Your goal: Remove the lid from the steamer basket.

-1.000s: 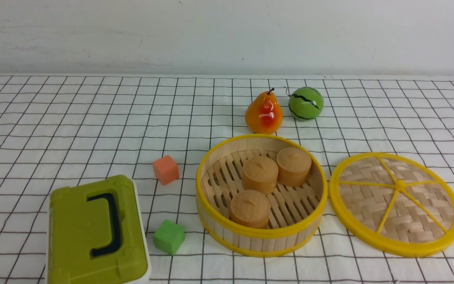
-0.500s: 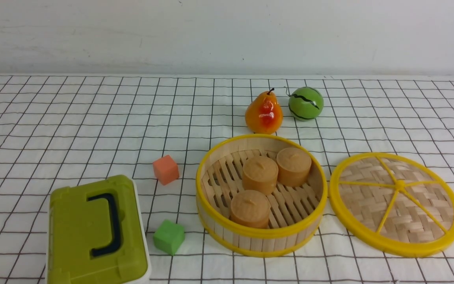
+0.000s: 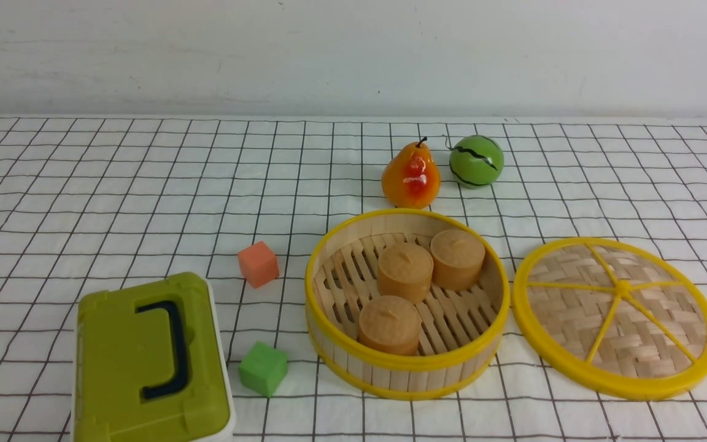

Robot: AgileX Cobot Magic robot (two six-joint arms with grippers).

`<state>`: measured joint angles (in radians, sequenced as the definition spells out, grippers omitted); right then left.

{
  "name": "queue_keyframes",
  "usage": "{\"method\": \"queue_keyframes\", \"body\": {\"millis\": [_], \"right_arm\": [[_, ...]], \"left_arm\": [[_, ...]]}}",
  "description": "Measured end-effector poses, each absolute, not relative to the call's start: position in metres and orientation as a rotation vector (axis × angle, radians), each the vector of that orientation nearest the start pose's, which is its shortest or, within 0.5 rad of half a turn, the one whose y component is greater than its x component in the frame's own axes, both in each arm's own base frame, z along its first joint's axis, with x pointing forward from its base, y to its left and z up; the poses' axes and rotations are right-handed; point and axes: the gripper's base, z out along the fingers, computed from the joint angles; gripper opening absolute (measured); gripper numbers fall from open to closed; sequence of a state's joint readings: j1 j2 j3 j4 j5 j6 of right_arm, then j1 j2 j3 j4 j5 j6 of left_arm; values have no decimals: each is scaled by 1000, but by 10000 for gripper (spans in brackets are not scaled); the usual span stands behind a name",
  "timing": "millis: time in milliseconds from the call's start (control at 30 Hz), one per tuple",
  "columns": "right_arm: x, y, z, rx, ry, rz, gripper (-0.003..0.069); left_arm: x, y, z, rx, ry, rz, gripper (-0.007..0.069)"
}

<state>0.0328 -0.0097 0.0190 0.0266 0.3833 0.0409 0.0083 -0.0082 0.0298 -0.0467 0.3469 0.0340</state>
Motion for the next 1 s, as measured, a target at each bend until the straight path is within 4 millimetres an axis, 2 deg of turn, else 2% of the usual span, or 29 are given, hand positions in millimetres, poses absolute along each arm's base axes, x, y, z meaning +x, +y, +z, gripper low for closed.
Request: {"method": "queue_keyframes", "body": {"millis": [1000], "right_arm": [[52, 3, 173, 25, 1877, 77, 41]], "left_arm": [[53, -1, 172, -6, 1852, -16, 239]]}}
